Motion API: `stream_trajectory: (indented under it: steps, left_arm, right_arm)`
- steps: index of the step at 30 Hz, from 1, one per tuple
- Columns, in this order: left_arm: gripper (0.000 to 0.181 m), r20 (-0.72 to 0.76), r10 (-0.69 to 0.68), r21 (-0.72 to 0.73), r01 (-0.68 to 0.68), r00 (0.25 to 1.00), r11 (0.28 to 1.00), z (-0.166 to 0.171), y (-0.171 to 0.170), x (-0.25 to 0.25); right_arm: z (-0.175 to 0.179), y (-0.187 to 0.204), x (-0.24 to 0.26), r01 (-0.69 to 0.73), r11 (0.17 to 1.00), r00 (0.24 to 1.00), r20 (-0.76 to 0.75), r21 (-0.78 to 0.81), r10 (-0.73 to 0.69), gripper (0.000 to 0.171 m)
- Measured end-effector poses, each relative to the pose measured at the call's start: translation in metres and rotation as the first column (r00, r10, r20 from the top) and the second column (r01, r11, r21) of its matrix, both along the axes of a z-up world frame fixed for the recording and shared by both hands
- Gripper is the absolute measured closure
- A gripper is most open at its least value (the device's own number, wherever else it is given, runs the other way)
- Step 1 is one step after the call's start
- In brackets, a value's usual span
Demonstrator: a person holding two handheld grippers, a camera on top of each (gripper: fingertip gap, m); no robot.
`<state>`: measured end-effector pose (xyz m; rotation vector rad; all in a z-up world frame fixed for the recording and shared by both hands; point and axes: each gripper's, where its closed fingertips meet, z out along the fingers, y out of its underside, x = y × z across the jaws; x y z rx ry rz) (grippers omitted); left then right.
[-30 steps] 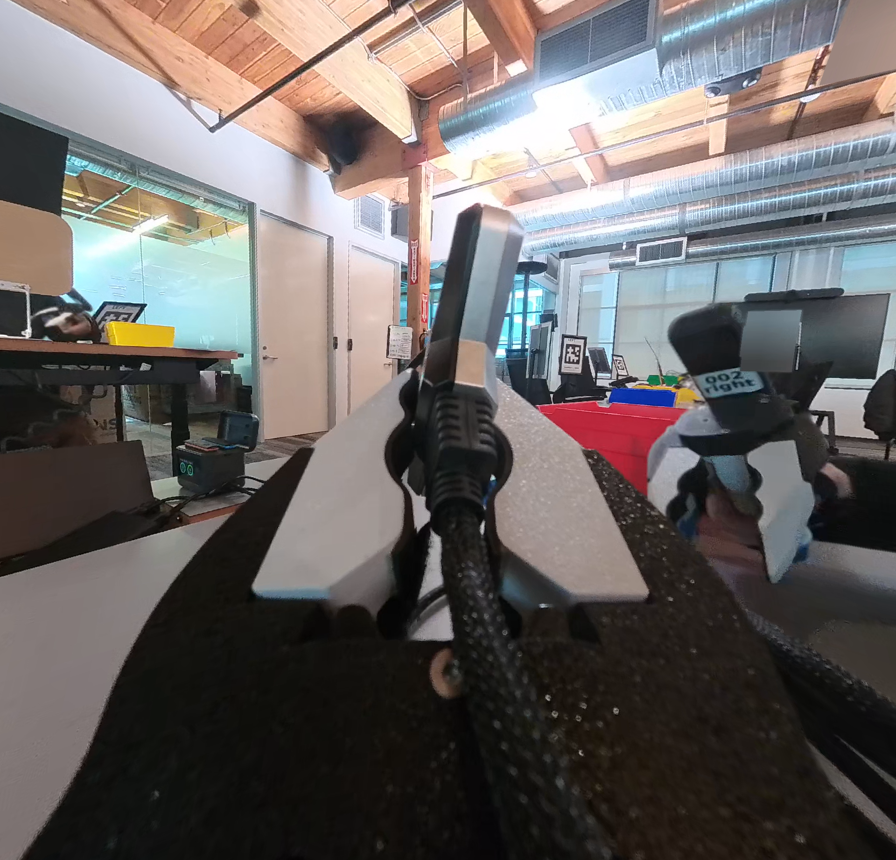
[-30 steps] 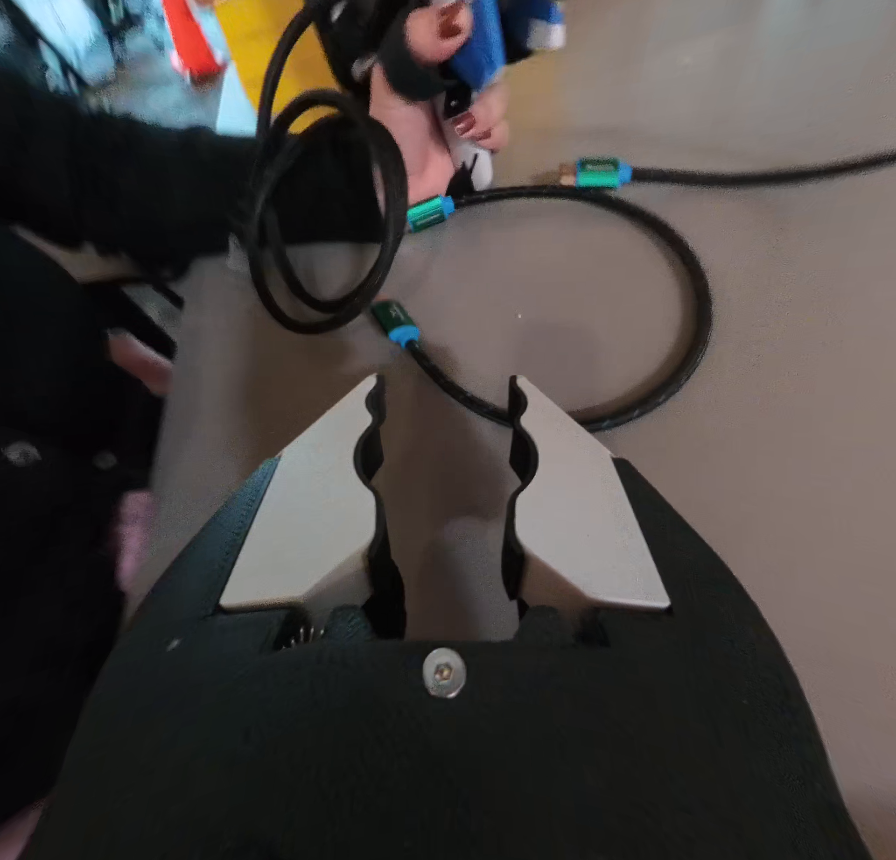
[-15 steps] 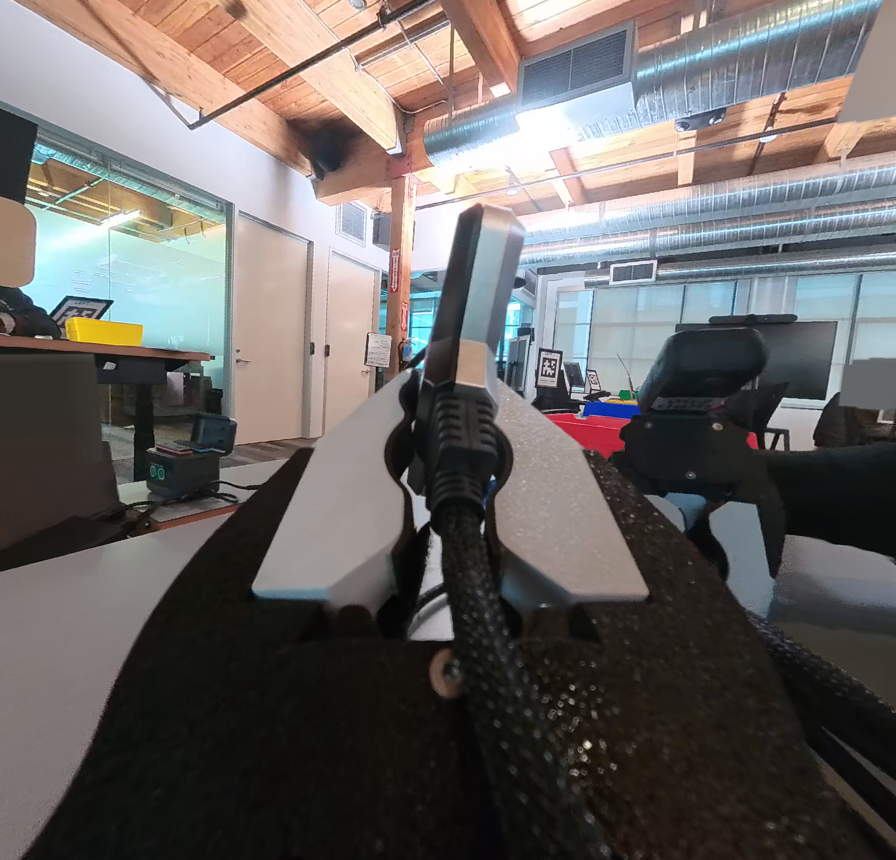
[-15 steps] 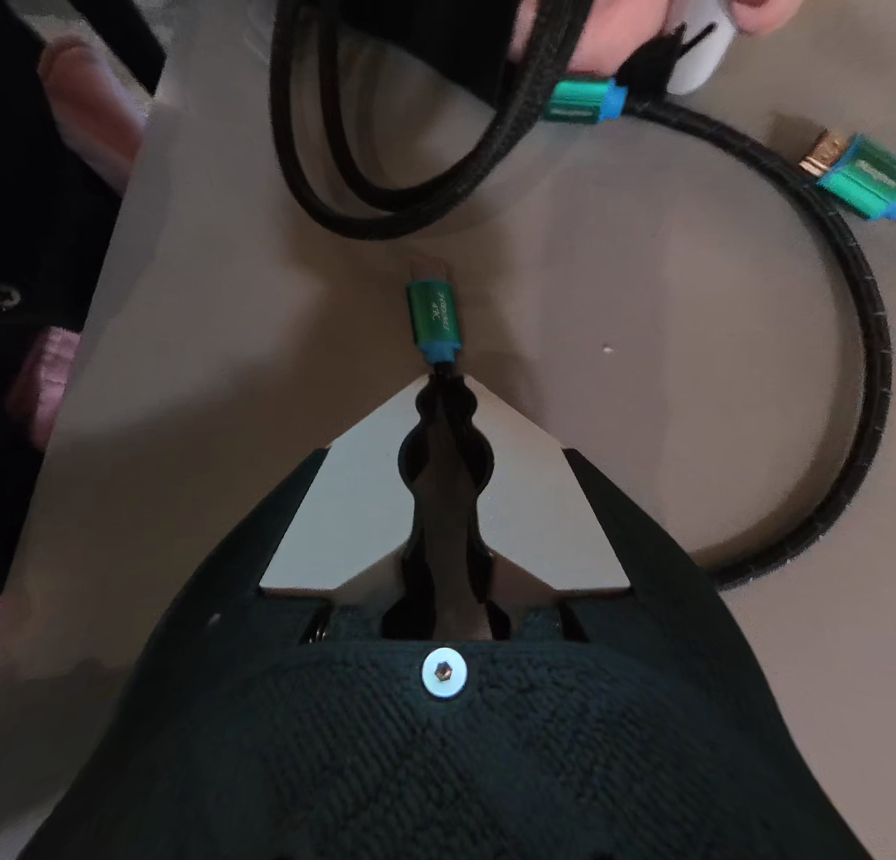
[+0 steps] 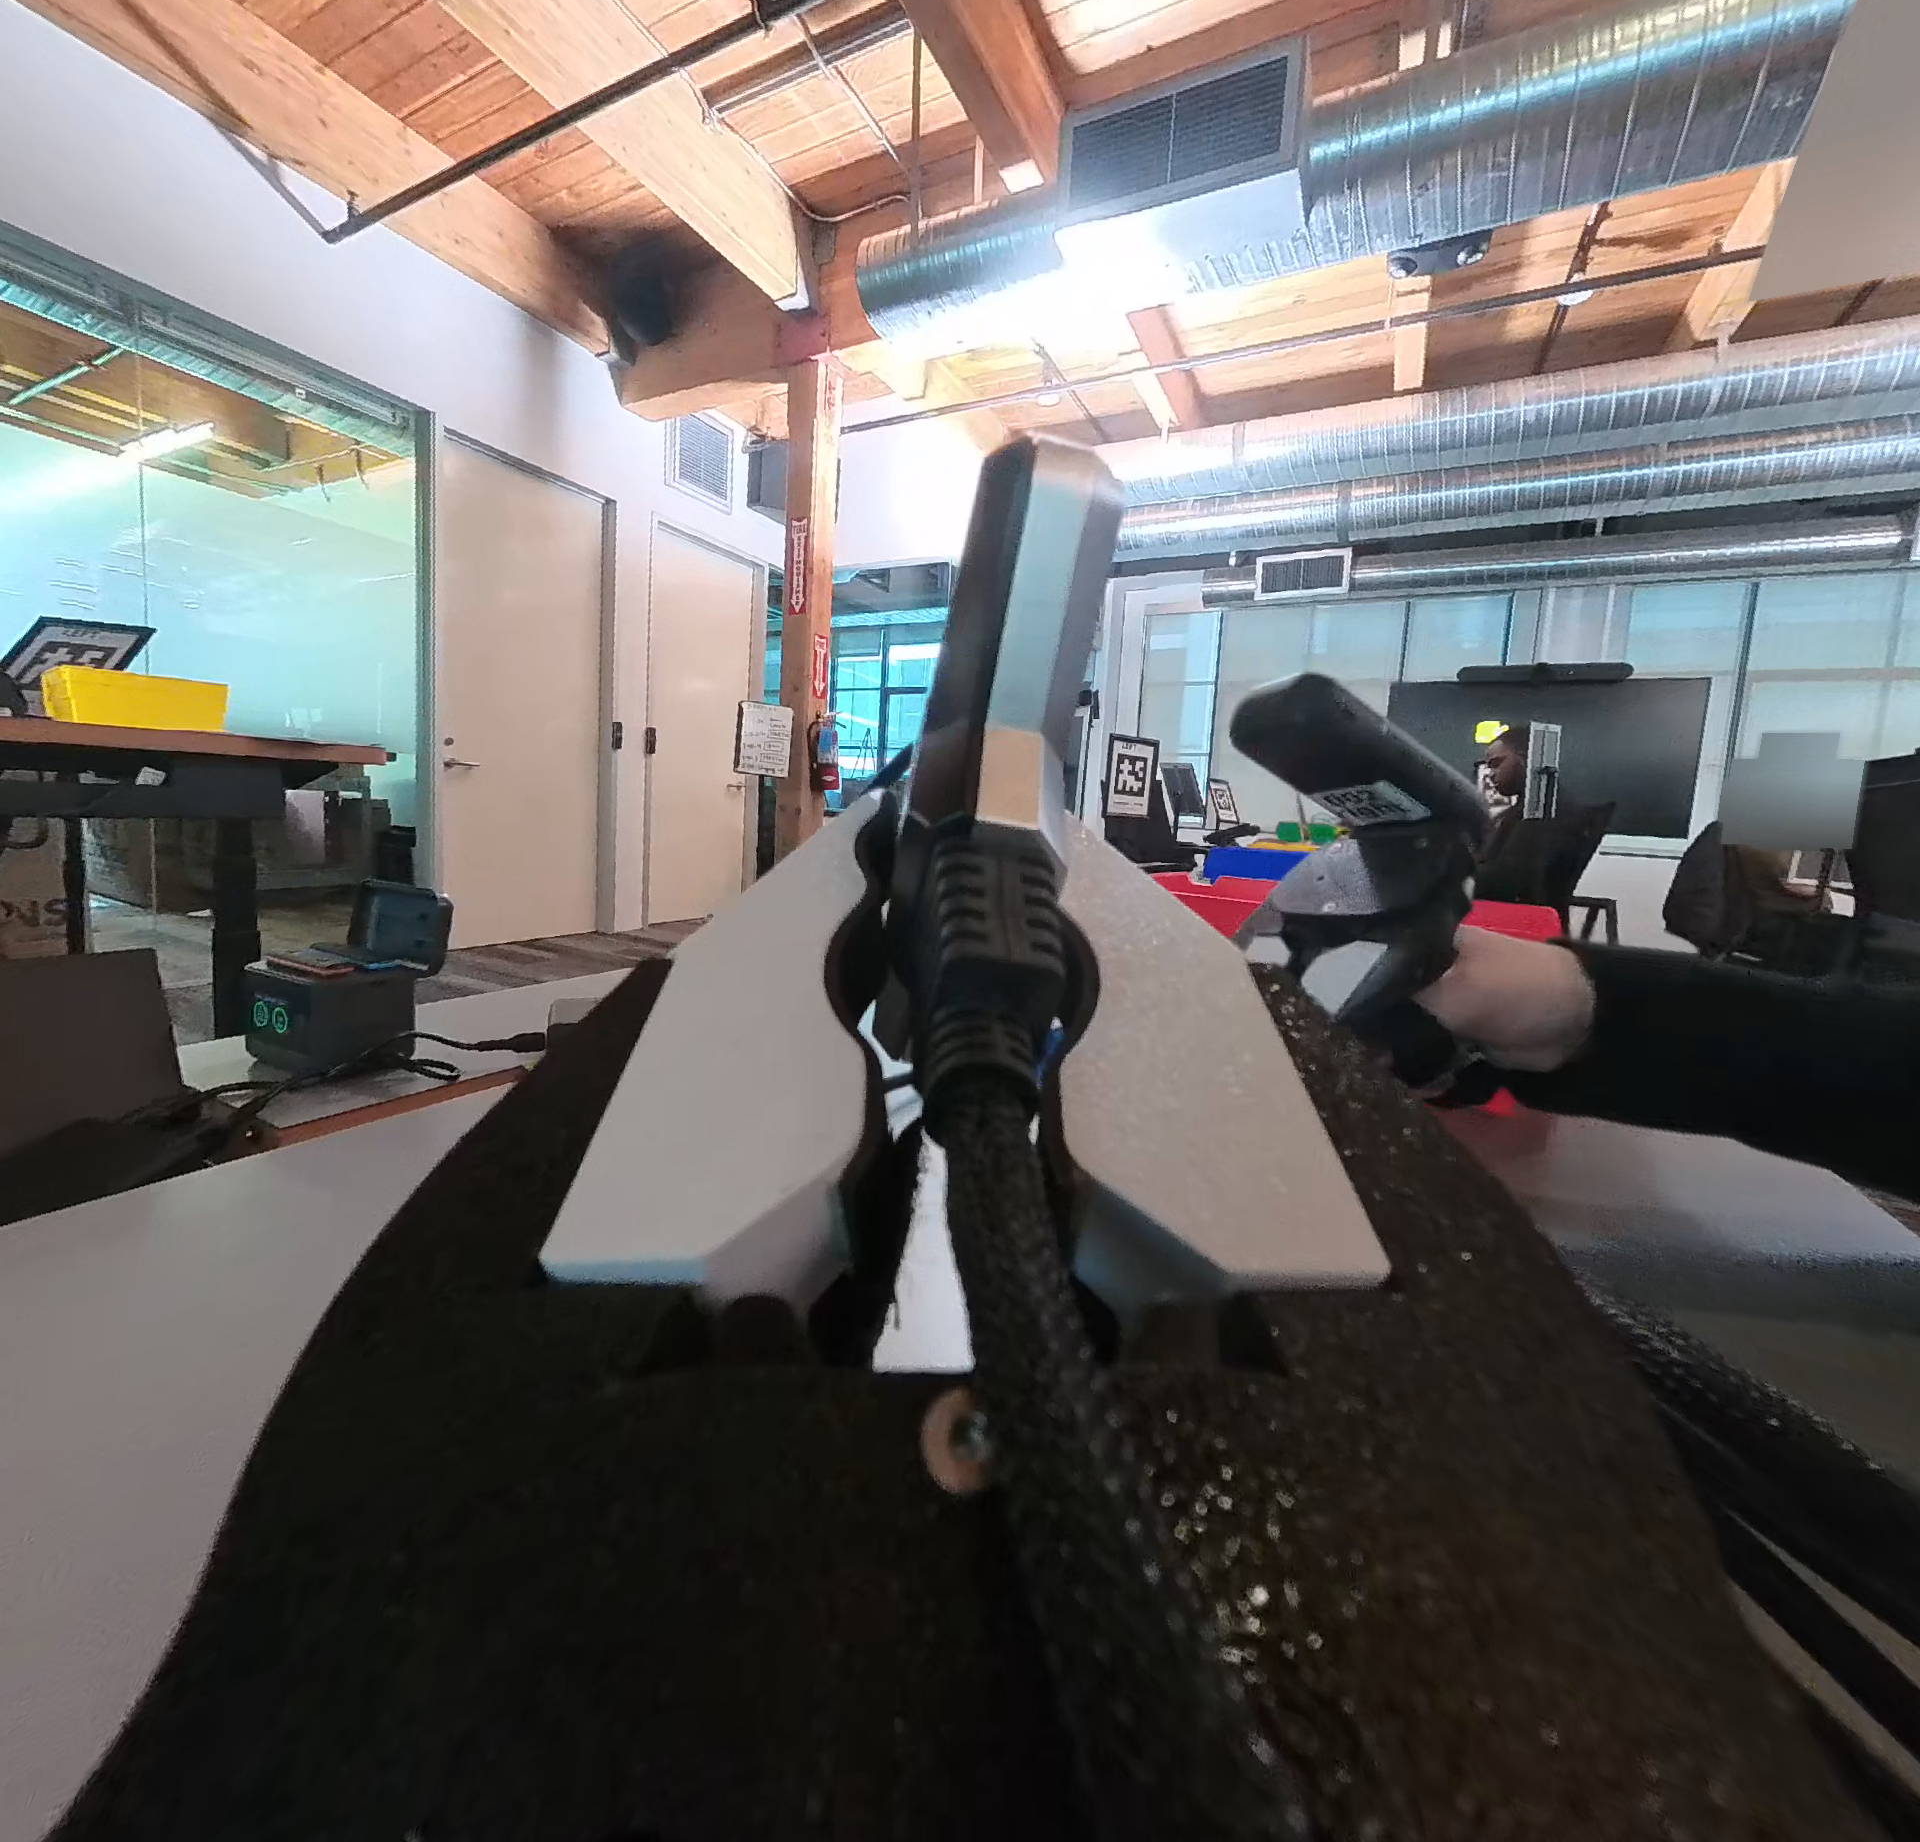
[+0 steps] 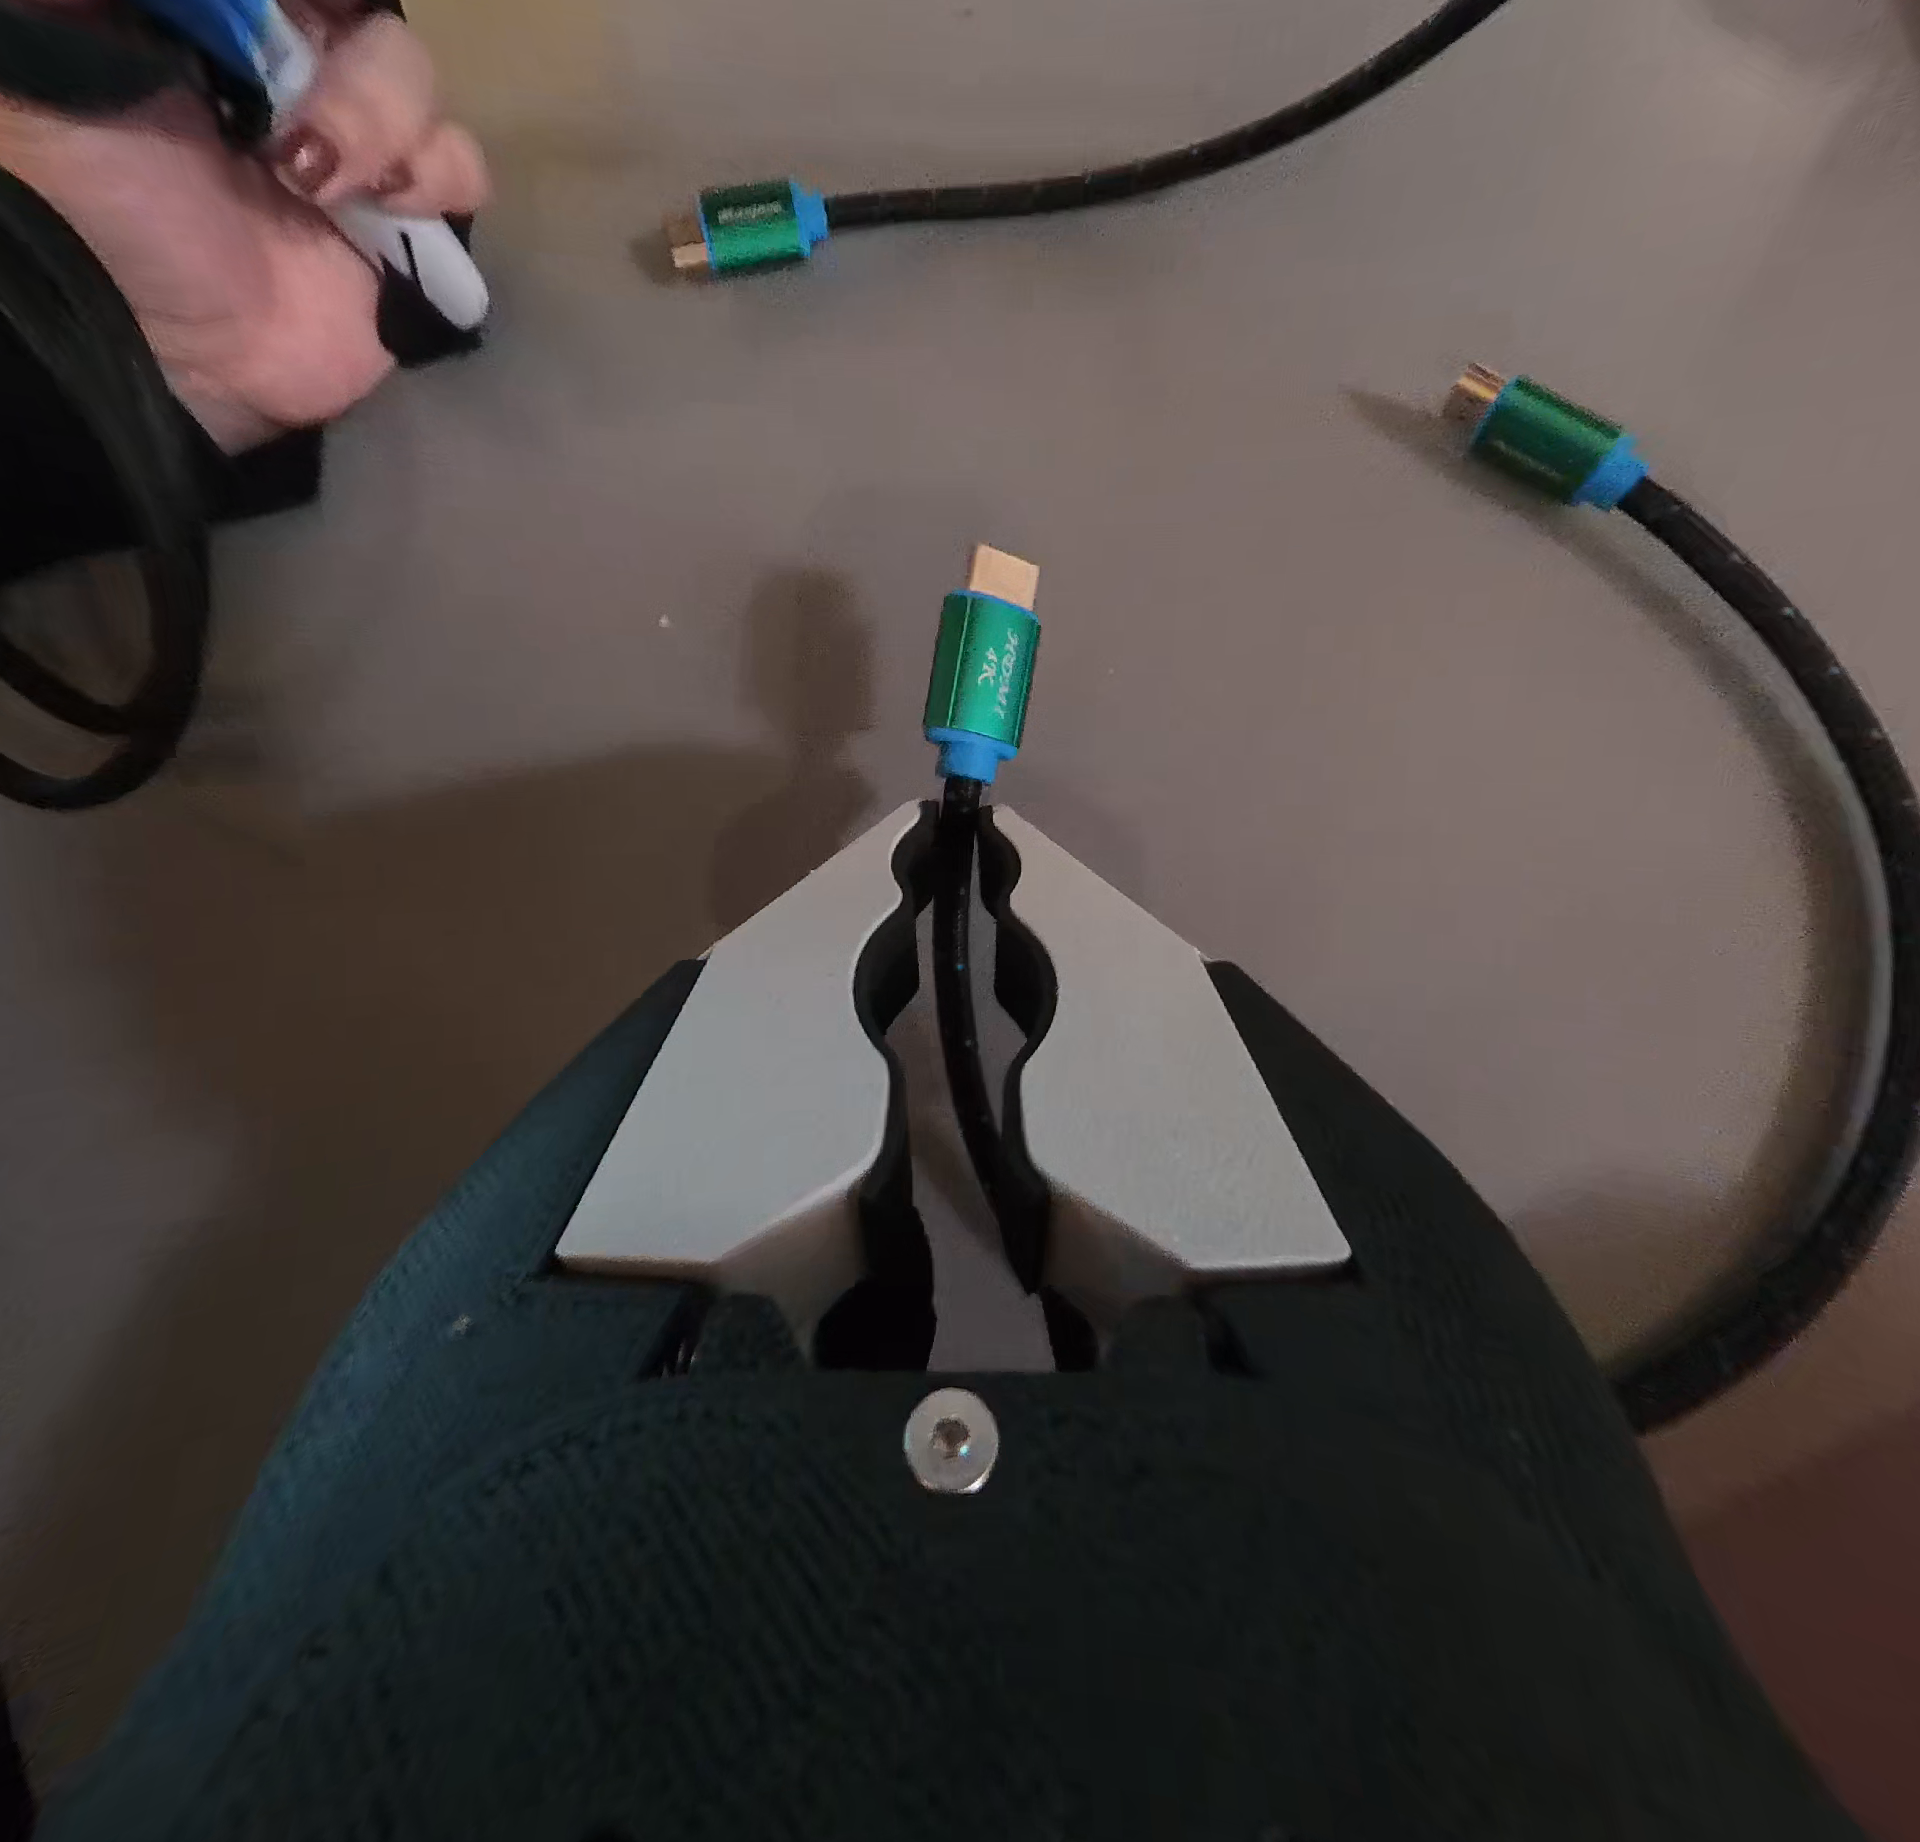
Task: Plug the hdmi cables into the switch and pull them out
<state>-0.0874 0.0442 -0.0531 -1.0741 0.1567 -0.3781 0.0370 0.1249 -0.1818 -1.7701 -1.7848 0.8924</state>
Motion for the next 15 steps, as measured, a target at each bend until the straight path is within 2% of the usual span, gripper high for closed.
stream_trajectory:
  steps: [3, 5, 9, 11, 15]
  left_arm:
    - [0.160, -0.001, -0.001, -0.001, 0.001, 1.000, 1.000, 0.000, 0.000, 0.000]
    - [0.160, -0.002, -0.001, -0.001, 0.001, 1.000, 1.000, 0.000, 0.000, 0.000]
    - [0.160, -0.006, -0.005, -0.004, 0.005, 1.000, 1.000, -0.001, 0.000, 0.002]
    - [0.160, -0.008, -0.009, -0.005, 0.008, 1.000, 1.000, -0.001, 0.000, 0.002]
    - [0.160, -0.008, -0.012, -0.004, 0.012, 1.000, 1.000, -0.001, 0.000, 0.003]
  right_arm:
    - [-0.006, -0.006, 0.000, -0.068, 0.993, 0.996, -0.045, 0.097, 0.073, 0.146]
    - [-0.006, -0.009, 0.001, -0.107, 0.972, 0.989, -0.080, 0.210, 0.126, 0.140]
    - [-0.010, -0.012, 0.001, -0.164, 0.859, 0.976, -0.049, 0.486, 0.214, 0.141]
    - [-0.015, -0.007, -0.001, -0.149, 0.831, 0.981, -0.025, 0.536, 0.192, 0.137]
    - [-0.017, -0.004, -0.006, -0.133, 0.822, 0.981, -0.045, 0.554, 0.189, 0.149]
